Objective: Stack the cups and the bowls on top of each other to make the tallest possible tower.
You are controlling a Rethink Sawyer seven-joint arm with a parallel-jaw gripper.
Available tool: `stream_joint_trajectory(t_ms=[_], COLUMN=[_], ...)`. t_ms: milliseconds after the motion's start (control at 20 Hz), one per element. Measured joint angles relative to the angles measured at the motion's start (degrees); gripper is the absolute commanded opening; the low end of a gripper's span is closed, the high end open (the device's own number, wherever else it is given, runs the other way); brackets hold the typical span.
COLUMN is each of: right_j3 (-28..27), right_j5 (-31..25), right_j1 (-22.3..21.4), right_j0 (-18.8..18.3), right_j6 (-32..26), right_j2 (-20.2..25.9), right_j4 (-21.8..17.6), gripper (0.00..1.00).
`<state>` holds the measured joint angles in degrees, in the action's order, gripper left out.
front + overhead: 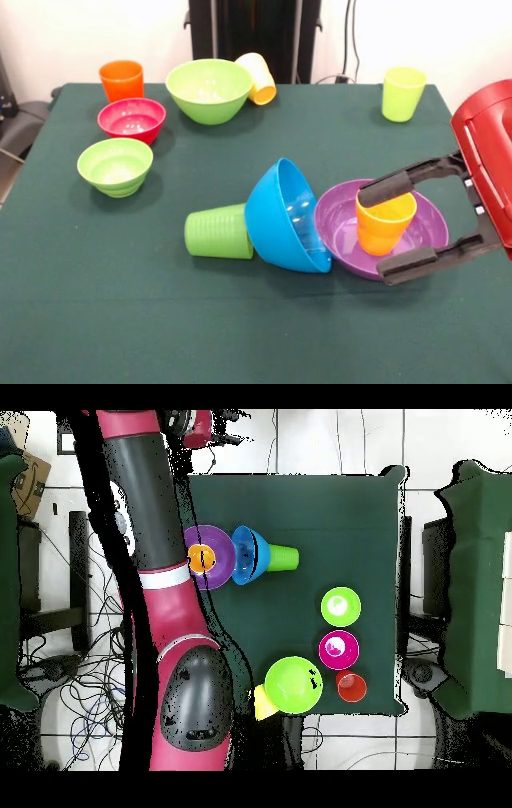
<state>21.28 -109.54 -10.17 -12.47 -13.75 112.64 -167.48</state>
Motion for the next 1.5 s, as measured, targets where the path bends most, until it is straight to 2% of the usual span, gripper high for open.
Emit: stream_joint_trajectory(t_ms=[100,300,350,500,1100,1500], right_j3=[0.2,1.2,1.8,2.2,2.7,2.0], right_j5=[0.0,0.0,0.0,0.0,0.0,0.0], right_j1=[-0.1,-0.5,-0.8,-1.2,-2.4,-2.2], right_j0=[-0.1,-0.6,-0.7,-0.6,-0.6,-1.7], right_j6=[0.0,0.0,0.0,0.0,0.0,0.0], right_j2=[-0.3,-1.5,-2.2,-3.2,-5.7,-3.5], right_j4=[1.8,8.3,11.5,15.4,23.0,32.6], gripper=[1.00,1.00,1.00,1.00,1.00,1.00])
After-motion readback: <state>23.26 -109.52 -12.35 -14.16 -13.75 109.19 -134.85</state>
